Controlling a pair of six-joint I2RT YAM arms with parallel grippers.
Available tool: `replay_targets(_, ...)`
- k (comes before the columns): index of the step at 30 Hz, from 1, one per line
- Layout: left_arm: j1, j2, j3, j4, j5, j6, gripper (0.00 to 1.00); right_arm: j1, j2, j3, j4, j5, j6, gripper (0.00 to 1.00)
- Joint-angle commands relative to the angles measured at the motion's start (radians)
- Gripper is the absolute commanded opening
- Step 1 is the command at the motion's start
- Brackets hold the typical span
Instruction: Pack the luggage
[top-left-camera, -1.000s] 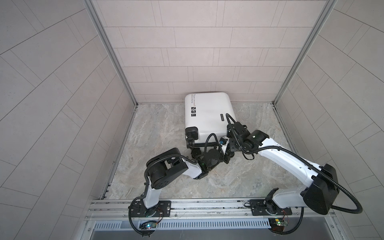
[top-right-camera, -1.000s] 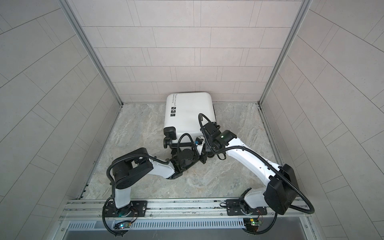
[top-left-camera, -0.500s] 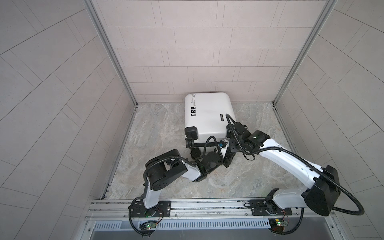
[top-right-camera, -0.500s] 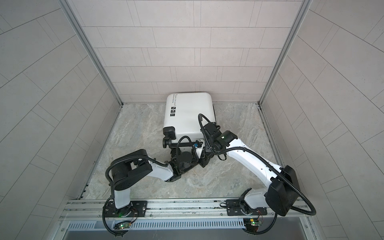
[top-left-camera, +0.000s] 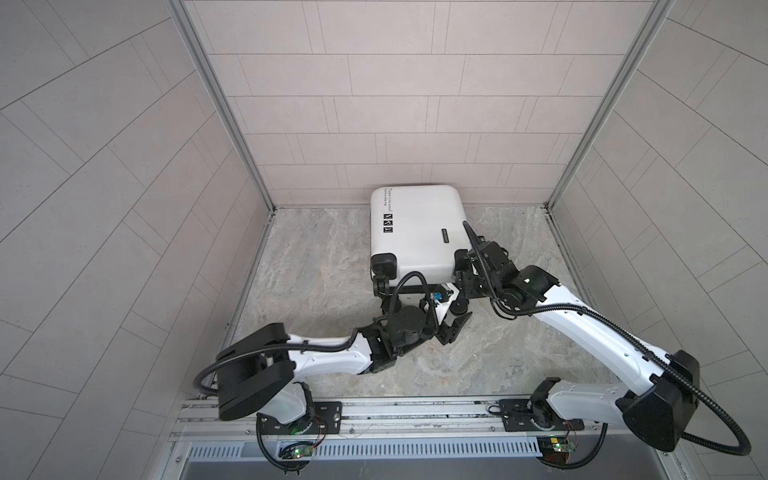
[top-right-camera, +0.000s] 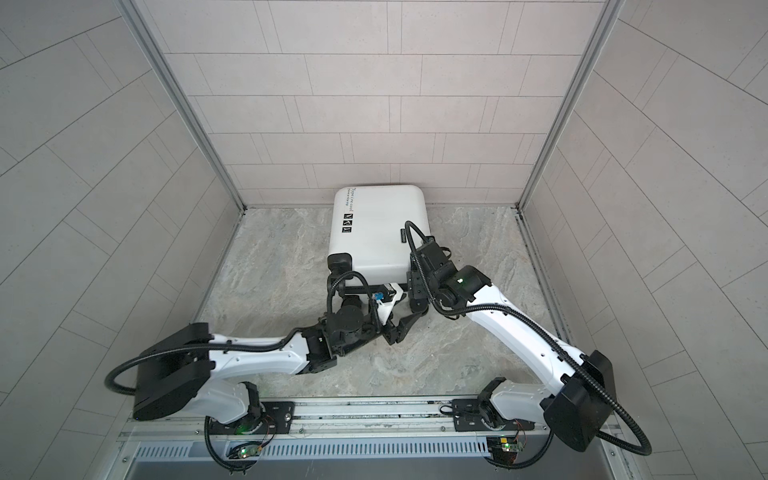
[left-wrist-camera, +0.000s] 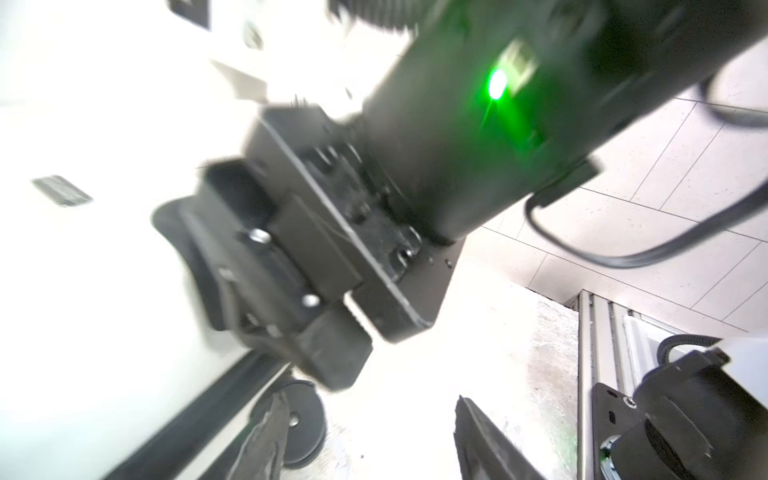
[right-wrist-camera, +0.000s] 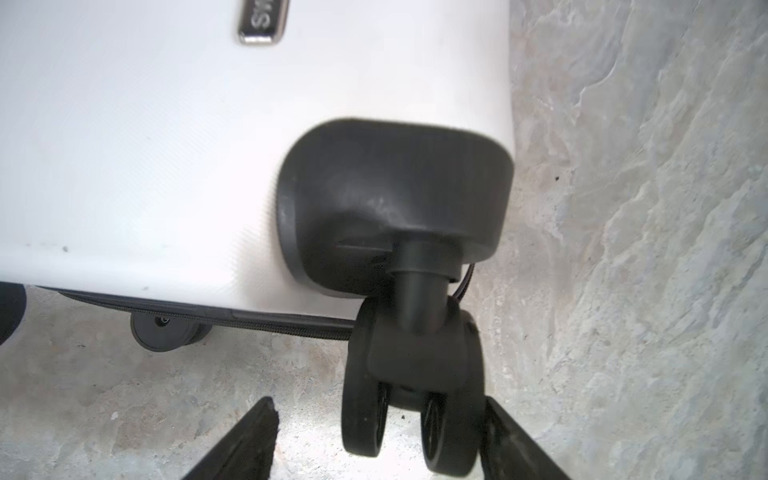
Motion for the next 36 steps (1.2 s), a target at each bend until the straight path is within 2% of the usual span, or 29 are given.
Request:
replay_targets(1, -0.007, -0.129, 0.007, -0.292, -0.107, 0.054, 0.69, -0.022, -0.026, 0.004, 0.008, 0.004, -0.027, 0.81)
replay_targets(9, 0.0, -0.338, 0.126, -0.749, -0.347, 0.052, 0.71, -0.076, -0.06, 0.019, -0.003, -0.002, -0.062, 0.87)
replay_targets(12, 0.011, -0.369, 0.202, -0.926, -0.511, -0.02, 0.81, -0.107, -0.084, 0.022, -0.004, -0.008, -0.08, 0.91)
replay_targets(14, 0.023, -0.4, 0.224, -1.01, -0.558, -0.078, 0.9, -0.129, -0.097, 0.024, -0.002, -0.014, -0.086, 0.92)
replay_targets(18, 0.115, -0.457, 0.242, -1.126, -0.454, -0.188, 0.92, -0.172, -0.119, 0.021, -0.001, -0.043, -0.094, 0.92)
replay_targets(22, 0.224, -0.455, 0.243, -1.226, -0.329, -0.293, 0.95, -0.186, -0.127, 0.01, -0.002, -0.051, -0.106, 0.93)
replay_targets(28, 0.232, -0.415, 0.215, -1.193, -0.277, -0.343, 1.0, -0.235, -0.14, -0.033, -0.008, -0.069, -0.132, 0.92)
replay_targets(36, 0.264, -0.312, 0.218, -1.104, -0.238, -0.358, 1.0, -0.397, -0.202, -0.142, 0.05, -0.216, -0.098, 0.9)
